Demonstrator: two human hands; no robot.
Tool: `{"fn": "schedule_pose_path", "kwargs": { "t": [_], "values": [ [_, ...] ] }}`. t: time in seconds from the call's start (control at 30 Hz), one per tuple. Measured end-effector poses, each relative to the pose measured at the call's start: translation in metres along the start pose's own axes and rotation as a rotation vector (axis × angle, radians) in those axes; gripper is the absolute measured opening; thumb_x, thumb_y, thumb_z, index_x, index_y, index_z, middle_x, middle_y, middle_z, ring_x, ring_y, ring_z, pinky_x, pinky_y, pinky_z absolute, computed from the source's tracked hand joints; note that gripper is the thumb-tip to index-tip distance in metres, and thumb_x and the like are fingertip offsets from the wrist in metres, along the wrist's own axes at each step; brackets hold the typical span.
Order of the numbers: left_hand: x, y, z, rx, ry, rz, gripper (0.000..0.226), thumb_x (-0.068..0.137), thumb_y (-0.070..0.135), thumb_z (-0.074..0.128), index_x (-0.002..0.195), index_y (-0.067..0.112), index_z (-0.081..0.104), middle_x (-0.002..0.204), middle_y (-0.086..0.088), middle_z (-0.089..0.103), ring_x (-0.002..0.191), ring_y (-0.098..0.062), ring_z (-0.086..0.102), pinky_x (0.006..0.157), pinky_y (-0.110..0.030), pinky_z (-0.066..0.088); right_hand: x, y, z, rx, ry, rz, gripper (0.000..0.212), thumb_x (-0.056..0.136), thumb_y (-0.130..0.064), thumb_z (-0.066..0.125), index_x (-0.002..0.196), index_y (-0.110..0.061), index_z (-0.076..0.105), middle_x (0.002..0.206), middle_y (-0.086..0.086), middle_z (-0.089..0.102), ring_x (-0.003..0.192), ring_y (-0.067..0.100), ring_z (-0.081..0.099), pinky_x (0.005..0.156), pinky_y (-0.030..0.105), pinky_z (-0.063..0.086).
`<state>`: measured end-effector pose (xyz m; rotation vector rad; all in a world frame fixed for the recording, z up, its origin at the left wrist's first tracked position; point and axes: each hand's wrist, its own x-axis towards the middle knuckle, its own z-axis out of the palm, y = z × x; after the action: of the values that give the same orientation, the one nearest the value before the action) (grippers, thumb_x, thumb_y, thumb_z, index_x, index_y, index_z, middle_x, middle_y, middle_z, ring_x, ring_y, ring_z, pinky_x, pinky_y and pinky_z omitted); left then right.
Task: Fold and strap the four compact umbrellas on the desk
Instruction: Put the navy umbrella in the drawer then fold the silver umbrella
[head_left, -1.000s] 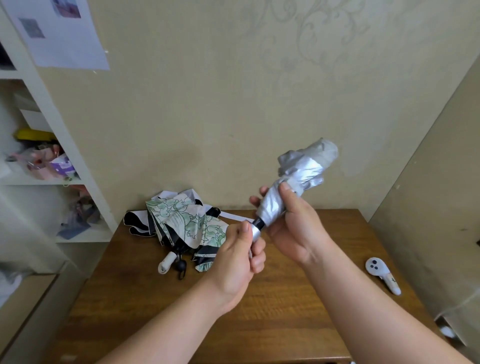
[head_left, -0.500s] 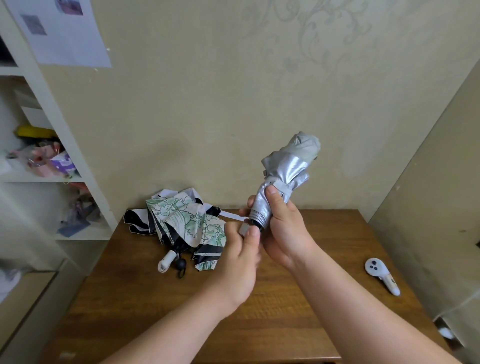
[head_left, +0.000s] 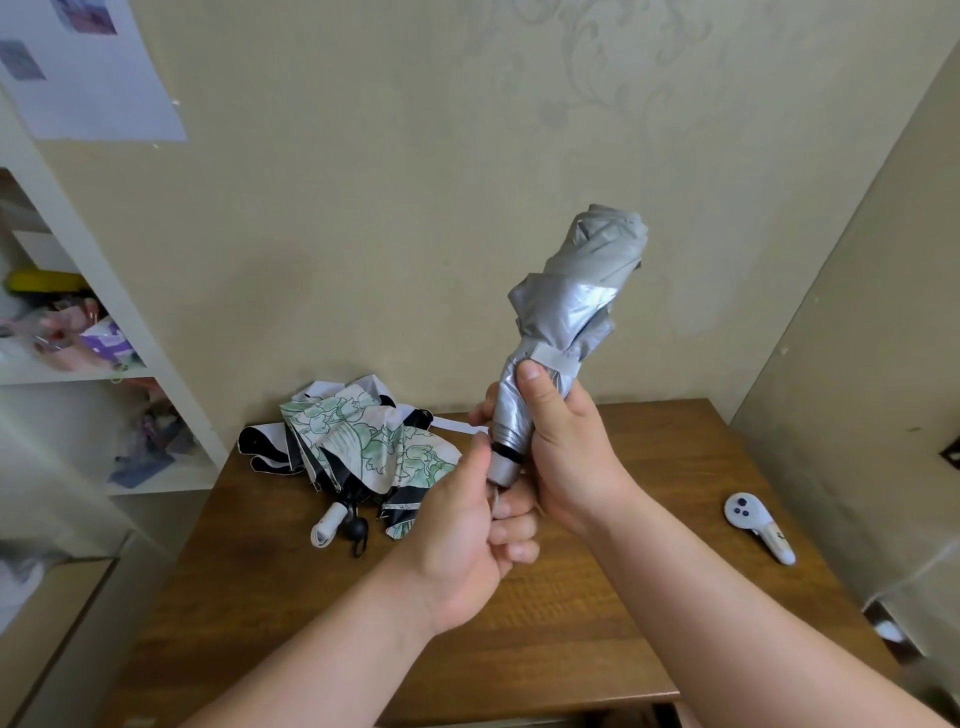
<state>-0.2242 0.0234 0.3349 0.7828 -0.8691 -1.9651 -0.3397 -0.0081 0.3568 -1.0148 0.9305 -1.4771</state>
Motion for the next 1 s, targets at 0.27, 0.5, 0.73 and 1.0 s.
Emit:
{"fn": "schedule_pose_path", "kwargs": {
  "t": [0.27, 0.5, 0.73, 1.0],
  "values": [
    [0.033, 0.007, 0.003, 0.579, 0.237, 0.033, 0.07, 0.088, 0.089, 0.036, 0.11, 0.033, 0.072, 0.118, 0.007, 0.073, 0.115, -0.014, 0.065, 0.106, -0.046, 0.049, 0.002, 0.001, -0.067, -0.075, 0.025, 0.056, 0.044, 0.097, -0.046, 0.06, 0.105, -0.002, 0.058, 0.092, 0.014, 0.06, 0.087, 0.028, 0.056, 0.081, 0.046, 0.047],
    [0.065, -0.005, 0.057, 0.573, -0.01, 0.021, 0.043, 0.098, 0.057, 0.06, 0.135, 0.036, 0.059, 0.13, 0.017, 0.07, 0.128, 0.0, 0.058, 0.113, -0.034, 0.04, -0.014, 0.003, -0.115, -0.794, 0.048, -0.077, 0.028, 0.092, -0.054, 0.065, 0.109, -0.034, 0.055, 0.095, -0.012, 0.067, 0.083, 0.009, 0.068, 0.068, 0.032, 0.056],
    [0.099, -0.037, 0.095, 0.307, 0.242, -0.06, 0.026, 0.103, 0.025, 0.064, 0.129, 0.023, 0.065, 0.109, -0.004, 0.079, 0.102, -0.023, 0.075, 0.087, -0.04, 0.056, -0.017, -0.021, -0.184, -0.567, -0.211, 0.004, 0.042, 0.09, -0.023, 0.072, 0.128, -0.038, 0.068, 0.112, -0.003, 0.072, 0.102, 0.016, 0.065, 0.093, 0.032, 0.054],
    [0.109, -0.048, 0.114, 0.075, 0.108, -0.21, 0.042, 0.084, 0.02, 0.078, 0.12, 0.012, 0.057, 0.087, -0.006, 0.062, 0.057, -0.015, 0.05, 0.049, -0.027, 0.043, 0.013, -0.05, -0.23, -0.381, 0.027, -0.119, 0.017, 0.095, -0.007, 0.073, 0.108, -0.018, 0.072, 0.088, -0.002, 0.064, 0.077, 0.01, 0.055, 0.075, 0.033, 0.05]
  ]
}}
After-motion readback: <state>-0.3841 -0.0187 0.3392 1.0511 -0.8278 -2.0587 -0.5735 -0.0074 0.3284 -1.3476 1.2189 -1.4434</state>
